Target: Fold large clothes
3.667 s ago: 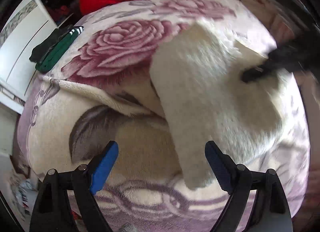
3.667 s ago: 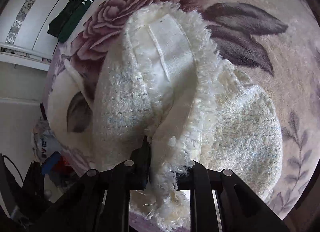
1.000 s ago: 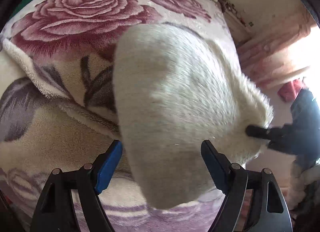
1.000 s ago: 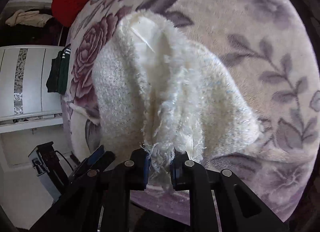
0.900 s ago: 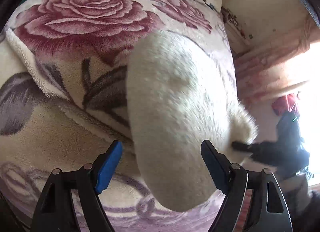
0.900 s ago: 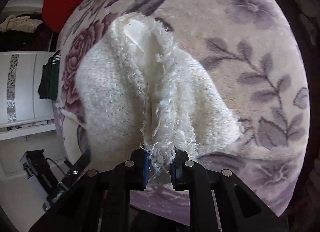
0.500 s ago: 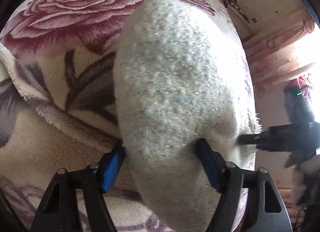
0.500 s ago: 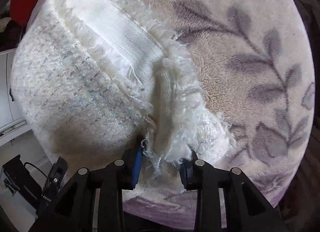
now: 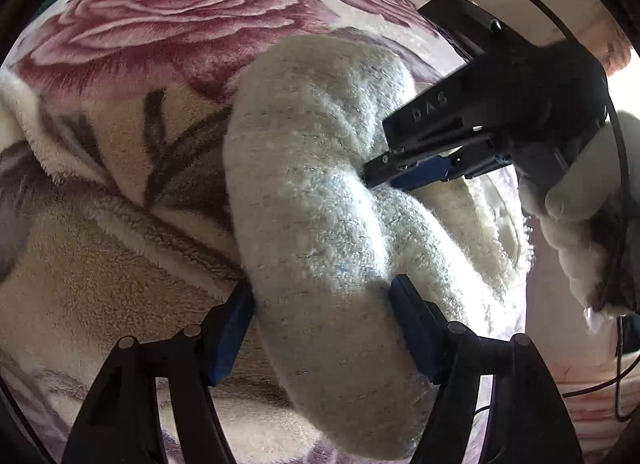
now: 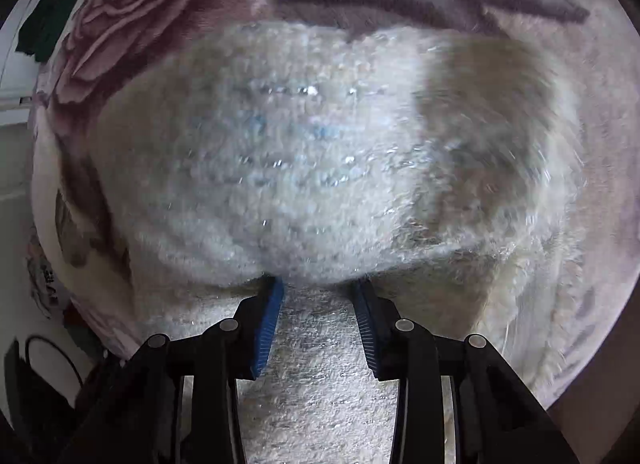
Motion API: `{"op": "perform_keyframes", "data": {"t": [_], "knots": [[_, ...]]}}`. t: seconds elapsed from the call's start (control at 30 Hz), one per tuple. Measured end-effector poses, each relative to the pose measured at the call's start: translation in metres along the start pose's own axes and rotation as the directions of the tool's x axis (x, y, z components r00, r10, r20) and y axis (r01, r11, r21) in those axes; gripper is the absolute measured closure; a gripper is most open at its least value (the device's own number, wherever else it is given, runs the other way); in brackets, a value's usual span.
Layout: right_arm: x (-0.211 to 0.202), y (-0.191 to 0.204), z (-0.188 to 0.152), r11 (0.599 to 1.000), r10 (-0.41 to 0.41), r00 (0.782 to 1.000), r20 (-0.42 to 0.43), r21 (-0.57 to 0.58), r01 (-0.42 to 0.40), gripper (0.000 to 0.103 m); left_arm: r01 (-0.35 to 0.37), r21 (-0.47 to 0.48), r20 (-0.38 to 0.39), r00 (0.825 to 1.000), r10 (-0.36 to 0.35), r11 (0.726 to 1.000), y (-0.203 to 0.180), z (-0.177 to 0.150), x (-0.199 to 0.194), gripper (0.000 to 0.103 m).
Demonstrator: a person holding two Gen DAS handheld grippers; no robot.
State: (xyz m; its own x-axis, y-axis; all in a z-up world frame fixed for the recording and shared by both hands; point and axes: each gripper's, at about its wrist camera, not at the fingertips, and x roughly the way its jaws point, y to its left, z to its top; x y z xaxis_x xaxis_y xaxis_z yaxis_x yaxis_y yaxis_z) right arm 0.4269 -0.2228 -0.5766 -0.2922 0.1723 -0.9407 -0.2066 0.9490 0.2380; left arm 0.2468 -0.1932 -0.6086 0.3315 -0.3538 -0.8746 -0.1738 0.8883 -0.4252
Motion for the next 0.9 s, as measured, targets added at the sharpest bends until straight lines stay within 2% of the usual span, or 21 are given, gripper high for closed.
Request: {"op": "perform_keyframes", "data": {"t": [0.07, 0.1, 0.17, 0.23, 0.27, 0.33, 0.4, 0.47, 0.5, 0.57, 0.63, 0.67, 0.73, 0.77, 0.83, 0.9], "knots": [[-0.002, 0.014, -0.001, 0.996, -0.062, 0.998, 0.012, -0.056, 0.063, 0.065, 0.023, -0.041, -0.018, 1.0, -0.024, 0.999, -0.001, 0.009, -0.011, 0.036], [-0.006, 0.014, -0.003, 0.997, -0.06, 0.998, 0.015, -0.056, 0.061, 0.065, 0.028, -0.031, -0.004, 1.0, -0.028, 0.999, -0.005, 0.01, -0.023, 0.037], [-0.026, 0.004, -0.007, 1.0, 0.003, 1.0, 0.008, 0.007, -0.003, 0.065, 0.026, 0.009, 0.017, 1.0, -0.026, 1.0, -0.013, 0.007, -0.043, 0.038], [-0.059, -0.006, -0.021, 0.994, 0.095, 0.995, 0.027, 0.056, -0.097, 0.062, 0.009, 0.053, 0.0, 1.0, -0.009, 0.999, -0.021, -0.002, -0.047, 0.038], [-0.075, -0.01, -0.033, 0.992, 0.11, 0.993, 0.051, 0.058, -0.113, 0.061, -0.003, 0.068, -0.01, 1.0, 0.004, 0.998, -0.023, -0.006, -0.043, 0.037], [-0.096, -0.02, -0.063, 0.995, 0.075, 0.994, 0.084, 0.056, -0.08, 0.053, -0.036, 0.086, -0.044, 0.998, 0.04, 0.996, -0.021, -0.016, -0.022, 0.037], [-0.082, -0.034, -0.09, 0.996, 0.043, 0.997, 0.06, 0.078, -0.048, 0.043, -0.053, 0.089, -0.049, 0.997, 0.057, 0.995, -0.02, -0.015, -0.011, 0.035], [-0.038, -0.05, -0.107, 0.994, 0.051, 0.998, -0.026, 0.097, -0.048, 0.043, -0.03, 0.077, -0.055, 0.998, 0.035, 0.997, -0.017, -0.007, -0.012, 0.035], [-0.014, -0.058, -0.114, 0.992, 0.077, 0.997, -0.031, 0.107, -0.074, 0.043, -0.016, 0.075, -0.073, 0.997, 0.022, 0.997, -0.017, -0.004, -0.014, 0.035], [0.006, -0.069, -0.125, 0.981, 0.142, 0.989, 0.034, 0.131, -0.146, 0.042, 0.021, 0.078, -0.097, 0.995, -0.013, 0.997, -0.015, 0.001, -0.025, 0.035], [-0.01, -0.081, -0.137, 0.951, 0.225, 0.967, 0.124, 0.188, -0.245, 0.037, 0.077, 0.058, -0.066, 0.995, -0.073, 0.995, -0.006, 0.005, -0.047, 0.035], [-0.023, -0.089, -0.143, 0.93, 0.269, 0.947, 0.178, 0.206, -0.303, 0.031, 0.093, 0.039, -0.055, 0.994, -0.091, 0.995, -0.001, 0.007, -0.054, 0.035], [-0.051, -0.102, -0.153, 0.906, 0.292, 0.912, 0.288, 0.223, -0.36, 0.014, 0.115, -0.017, -0.025, 0.993, -0.115, 0.993, 0.015, 0.013, -0.065, 0.032], [-0.061, -0.106, -0.154, 0.911, 0.269, 0.91, 0.316, 0.223, -0.347, 0.0, 0.132, -0.044, -0.011, 0.991, -0.132, 0.99, 0.024, 0.015, -0.066, 0.022], [-0.073, -0.109, -0.147, 0.937, 0.197, 0.911, 0.362, 0.203, -0.283, 0.0, 0.126, -0.091, -0.005, 0.992, -0.127, 0.988, 0.038, 0.022, -0.058, 0.02], [-0.07, -0.099, -0.128, 0.972, 0.137, 0.926, 0.352, 0.132, -0.195, 0.0, 0.146, -0.112, -0.006, 0.989, -0.147, 0.983, 0.048, 0.027, -0.048, 0.02]]}}
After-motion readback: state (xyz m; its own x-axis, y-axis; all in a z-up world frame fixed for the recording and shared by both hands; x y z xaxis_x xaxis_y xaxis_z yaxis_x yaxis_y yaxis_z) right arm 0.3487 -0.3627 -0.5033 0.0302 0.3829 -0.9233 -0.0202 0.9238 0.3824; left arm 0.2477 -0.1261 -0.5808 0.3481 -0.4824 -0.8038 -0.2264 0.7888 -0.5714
